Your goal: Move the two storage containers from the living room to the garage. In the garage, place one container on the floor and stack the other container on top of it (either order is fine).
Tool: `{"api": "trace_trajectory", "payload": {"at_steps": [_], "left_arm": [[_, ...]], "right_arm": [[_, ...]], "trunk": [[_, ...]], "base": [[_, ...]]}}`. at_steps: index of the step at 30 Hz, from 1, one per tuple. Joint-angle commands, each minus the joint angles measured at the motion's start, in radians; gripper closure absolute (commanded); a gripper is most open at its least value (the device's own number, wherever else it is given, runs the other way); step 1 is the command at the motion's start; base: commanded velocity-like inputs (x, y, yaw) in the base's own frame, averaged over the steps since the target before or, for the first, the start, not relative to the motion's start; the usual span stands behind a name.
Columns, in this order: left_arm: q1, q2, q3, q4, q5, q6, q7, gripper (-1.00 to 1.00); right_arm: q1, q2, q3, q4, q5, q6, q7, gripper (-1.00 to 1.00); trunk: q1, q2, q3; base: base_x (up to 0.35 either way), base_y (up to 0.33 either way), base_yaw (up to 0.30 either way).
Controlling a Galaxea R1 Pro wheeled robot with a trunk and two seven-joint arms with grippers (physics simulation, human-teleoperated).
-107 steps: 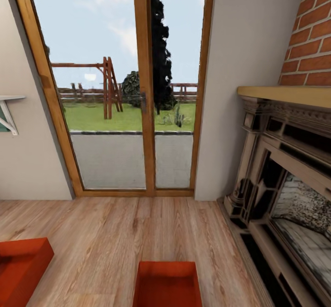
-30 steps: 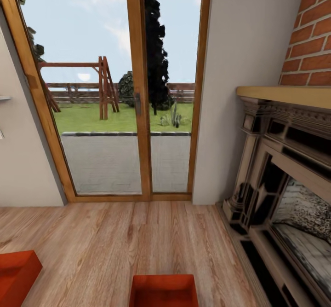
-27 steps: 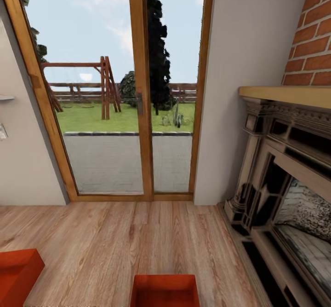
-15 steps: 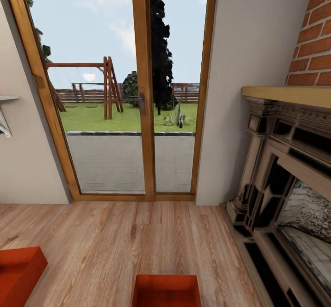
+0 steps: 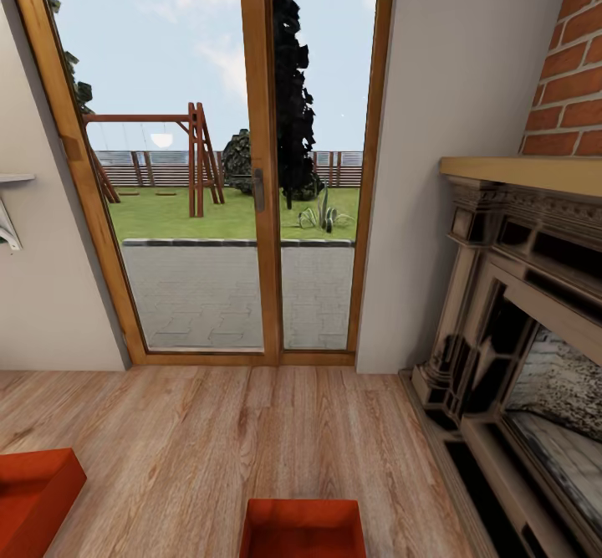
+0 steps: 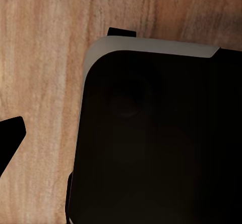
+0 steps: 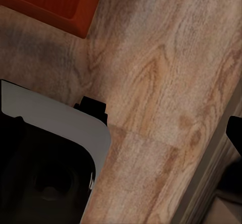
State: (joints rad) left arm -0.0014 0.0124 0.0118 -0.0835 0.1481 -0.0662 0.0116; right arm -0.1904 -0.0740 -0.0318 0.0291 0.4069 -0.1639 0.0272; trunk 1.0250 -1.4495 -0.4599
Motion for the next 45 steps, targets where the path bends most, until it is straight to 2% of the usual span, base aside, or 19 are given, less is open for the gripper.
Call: {"api": "trace_trajectory", "payload": {"at_steps": [1,14,45], "left_arm": [[0.0,0.0,0.0,0.0,0.007,-0.002,0.001,-1.0],[0.0,-0.001,0.0,0.0,0.007,-0.001,0.001,-1.0],[0.0,0.006,-0.009,-0.015,-0.005,-0.003,-0.002,-1.0]], "right_arm": [[-0.001,0.0,-0.004,0.003,0.004,-0.006,0.002,-1.0],[-0.001,0.005,-0.004,0.003,0.004,0.006,0.002,-1.0],[-0.001,0.0,-0.003,0.003,0.007,-0.005,0.002,-1.0]], "trunk": [[0.0,-0.001,-0.001],[0.0,-0.001,-0.003],[0.0,-0.001,-0.051]], "base": [[0.0,0.0,0.0],[0.0,0.0,0.0],[0.0,0.0,0.0]]}}
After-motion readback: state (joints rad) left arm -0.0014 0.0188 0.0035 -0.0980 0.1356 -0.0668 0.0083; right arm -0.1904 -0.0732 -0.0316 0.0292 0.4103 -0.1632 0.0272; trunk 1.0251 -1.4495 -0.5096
